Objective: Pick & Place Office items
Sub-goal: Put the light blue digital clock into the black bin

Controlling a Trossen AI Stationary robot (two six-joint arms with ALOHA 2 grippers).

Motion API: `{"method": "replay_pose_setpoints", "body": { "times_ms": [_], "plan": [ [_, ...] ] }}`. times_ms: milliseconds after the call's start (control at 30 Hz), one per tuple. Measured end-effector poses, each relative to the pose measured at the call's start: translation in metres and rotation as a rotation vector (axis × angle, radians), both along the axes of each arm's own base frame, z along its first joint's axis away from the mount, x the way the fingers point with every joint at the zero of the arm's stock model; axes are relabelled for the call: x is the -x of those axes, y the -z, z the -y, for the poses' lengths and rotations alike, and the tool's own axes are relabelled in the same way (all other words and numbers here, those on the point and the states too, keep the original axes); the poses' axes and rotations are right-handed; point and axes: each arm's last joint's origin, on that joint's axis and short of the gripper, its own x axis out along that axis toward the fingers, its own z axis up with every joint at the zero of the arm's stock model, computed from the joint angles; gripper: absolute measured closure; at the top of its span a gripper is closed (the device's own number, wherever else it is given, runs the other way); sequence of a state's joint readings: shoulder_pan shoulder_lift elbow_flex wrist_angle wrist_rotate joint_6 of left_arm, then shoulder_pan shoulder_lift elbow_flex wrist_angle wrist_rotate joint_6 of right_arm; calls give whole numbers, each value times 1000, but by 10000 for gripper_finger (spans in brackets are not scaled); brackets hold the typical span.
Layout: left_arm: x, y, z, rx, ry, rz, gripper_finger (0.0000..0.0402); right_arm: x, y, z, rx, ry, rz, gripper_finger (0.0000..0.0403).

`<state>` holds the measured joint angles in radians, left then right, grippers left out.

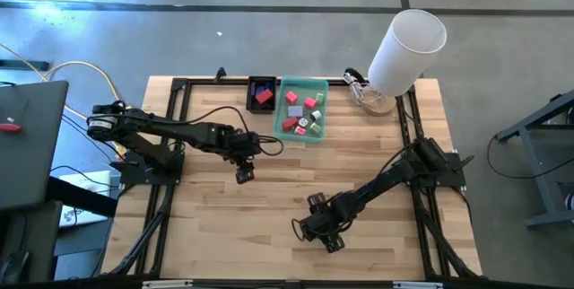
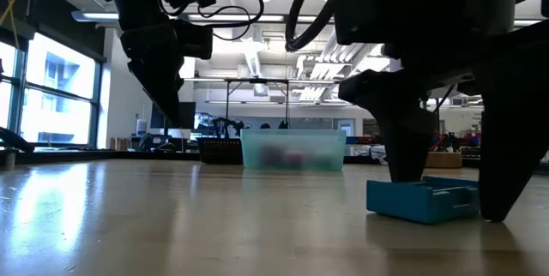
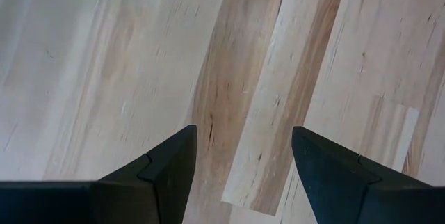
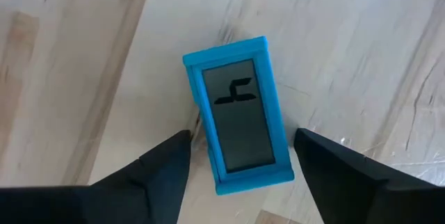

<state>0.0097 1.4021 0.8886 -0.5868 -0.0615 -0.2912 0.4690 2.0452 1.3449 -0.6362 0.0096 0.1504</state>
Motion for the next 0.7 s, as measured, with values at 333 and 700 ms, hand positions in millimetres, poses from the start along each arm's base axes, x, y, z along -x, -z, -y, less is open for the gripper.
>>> {"method": "replay_pose_setpoints", "body": {
  "times_ms": [333,700],
  "plan": [
    [0,0,0,2,-2,0,177,-2,1,5,-18,97,-18,266],
    [-5,-2,7,5,17,65,177,0,-1,2,21,204,19,266]
  ]
}}
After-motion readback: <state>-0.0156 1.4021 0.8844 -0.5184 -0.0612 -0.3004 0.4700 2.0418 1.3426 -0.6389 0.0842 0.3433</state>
